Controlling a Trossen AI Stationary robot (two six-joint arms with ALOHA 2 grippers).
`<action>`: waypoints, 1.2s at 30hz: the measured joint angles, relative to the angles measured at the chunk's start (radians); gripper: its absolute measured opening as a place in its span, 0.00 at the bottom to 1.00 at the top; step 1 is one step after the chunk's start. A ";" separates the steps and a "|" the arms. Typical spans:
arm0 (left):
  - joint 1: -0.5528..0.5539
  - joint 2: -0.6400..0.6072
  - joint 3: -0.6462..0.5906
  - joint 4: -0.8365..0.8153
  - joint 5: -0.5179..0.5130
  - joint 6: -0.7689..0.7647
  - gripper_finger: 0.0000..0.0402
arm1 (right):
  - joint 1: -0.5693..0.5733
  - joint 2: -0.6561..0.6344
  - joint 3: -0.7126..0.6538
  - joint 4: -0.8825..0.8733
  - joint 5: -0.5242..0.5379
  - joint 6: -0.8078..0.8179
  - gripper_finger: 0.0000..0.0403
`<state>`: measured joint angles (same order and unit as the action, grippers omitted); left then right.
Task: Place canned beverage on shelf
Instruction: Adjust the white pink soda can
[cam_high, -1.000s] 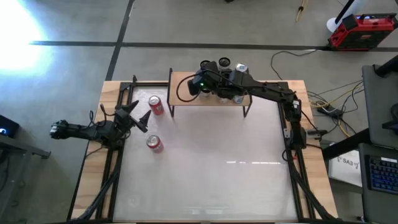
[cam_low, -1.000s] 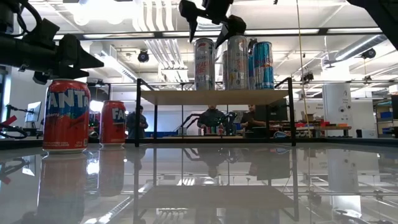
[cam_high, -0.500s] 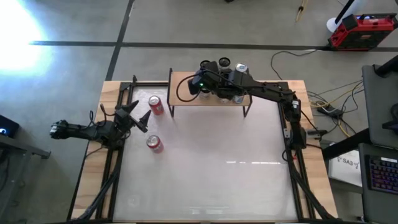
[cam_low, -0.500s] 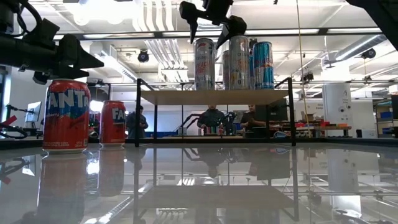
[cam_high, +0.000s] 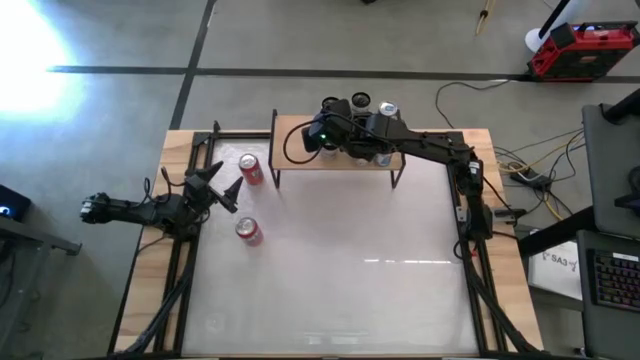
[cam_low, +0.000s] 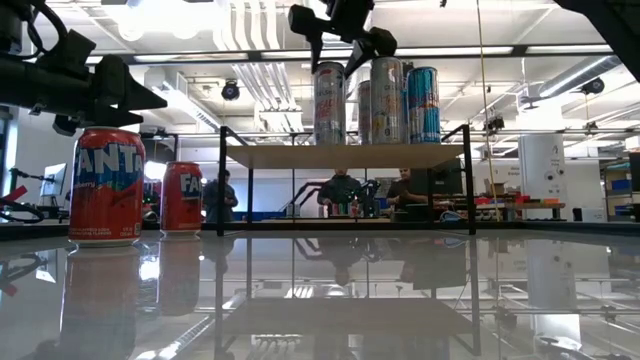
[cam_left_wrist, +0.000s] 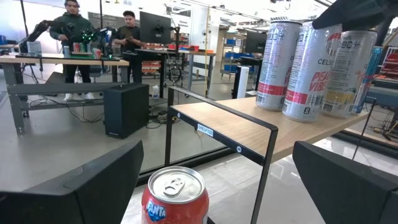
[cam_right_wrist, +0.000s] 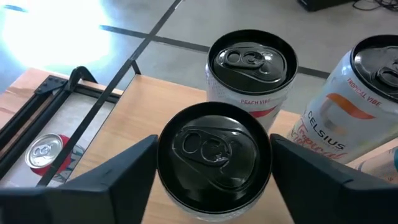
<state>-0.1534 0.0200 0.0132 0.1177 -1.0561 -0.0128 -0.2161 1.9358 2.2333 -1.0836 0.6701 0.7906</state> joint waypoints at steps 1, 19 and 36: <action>0.000 0.000 0.000 0.000 0.000 0.000 0.99 | 0.000 0.000 0.000 0.000 0.000 0.000 0.69; 0.000 0.000 0.000 0.000 0.000 0.000 0.99 | 0.026 0.000 0.029 -0.044 -0.004 0.013 0.64; 0.000 0.000 0.000 0.000 0.000 0.000 0.99 | 0.033 0.000 0.056 -0.135 0.011 0.023 0.64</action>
<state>-0.1534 0.0200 0.0130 0.1177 -1.0559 -0.0131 -0.1833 1.9358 2.2898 -1.2191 0.6813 0.8140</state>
